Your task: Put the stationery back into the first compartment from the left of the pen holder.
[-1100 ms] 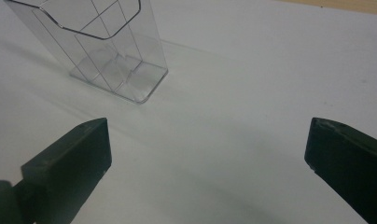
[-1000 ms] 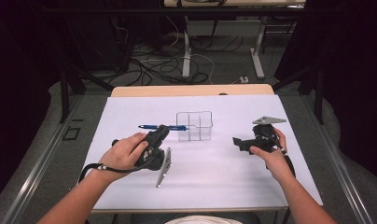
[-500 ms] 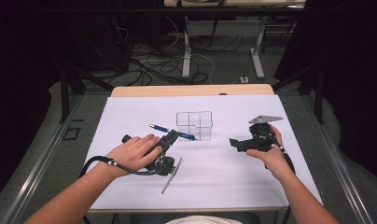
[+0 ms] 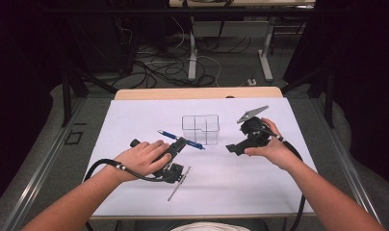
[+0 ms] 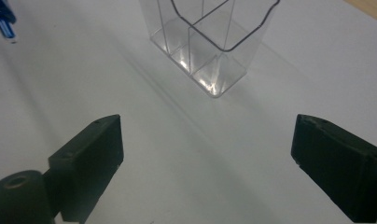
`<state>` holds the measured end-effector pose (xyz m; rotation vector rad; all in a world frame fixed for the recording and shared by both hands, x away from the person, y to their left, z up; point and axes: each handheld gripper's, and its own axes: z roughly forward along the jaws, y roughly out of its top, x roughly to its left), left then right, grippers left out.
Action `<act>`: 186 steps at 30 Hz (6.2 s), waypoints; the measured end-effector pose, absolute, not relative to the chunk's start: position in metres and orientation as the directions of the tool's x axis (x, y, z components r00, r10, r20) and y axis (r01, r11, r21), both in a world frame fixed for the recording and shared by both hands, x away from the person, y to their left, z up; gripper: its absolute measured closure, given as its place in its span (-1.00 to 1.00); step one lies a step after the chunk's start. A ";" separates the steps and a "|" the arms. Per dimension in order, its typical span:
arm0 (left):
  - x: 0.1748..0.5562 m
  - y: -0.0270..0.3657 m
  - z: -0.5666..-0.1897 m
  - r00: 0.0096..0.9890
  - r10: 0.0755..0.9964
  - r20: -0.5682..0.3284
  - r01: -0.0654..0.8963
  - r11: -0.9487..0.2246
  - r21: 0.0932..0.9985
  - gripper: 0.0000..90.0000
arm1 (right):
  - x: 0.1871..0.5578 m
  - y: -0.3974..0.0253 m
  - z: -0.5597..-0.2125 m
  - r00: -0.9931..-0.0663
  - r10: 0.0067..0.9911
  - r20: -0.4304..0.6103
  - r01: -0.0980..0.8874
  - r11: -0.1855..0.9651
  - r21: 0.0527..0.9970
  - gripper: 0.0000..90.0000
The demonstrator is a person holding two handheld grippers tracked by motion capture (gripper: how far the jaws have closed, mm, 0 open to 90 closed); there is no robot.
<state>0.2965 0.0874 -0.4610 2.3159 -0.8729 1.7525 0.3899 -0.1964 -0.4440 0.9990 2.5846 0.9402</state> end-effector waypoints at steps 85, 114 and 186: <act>0.296 0.076 -0.472 0.203 -0.426 0.882 -0.533 -0.804 -0.265 0.42 | 0.409 -0.085 -0.402 -0.917 0.382 0.117 0.397 0.840 0.370 0.78; 0.349 0.117 -0.443 0.641 0.325 0.696 -0.063 -0.881 0.469 -0.10 | 0.434 -0.102 -0.387 -0.837 0.545 0.055 0.456 0.637 0.621 0.78; 0.399 0.199 -0.441 0.554 0.810 -0.190 0.527 -0.165 0.834 -0.98 | 0.472 -0.066 -0.464 -0.728 0.673 0.129 0.500 0.392 0.772 0.78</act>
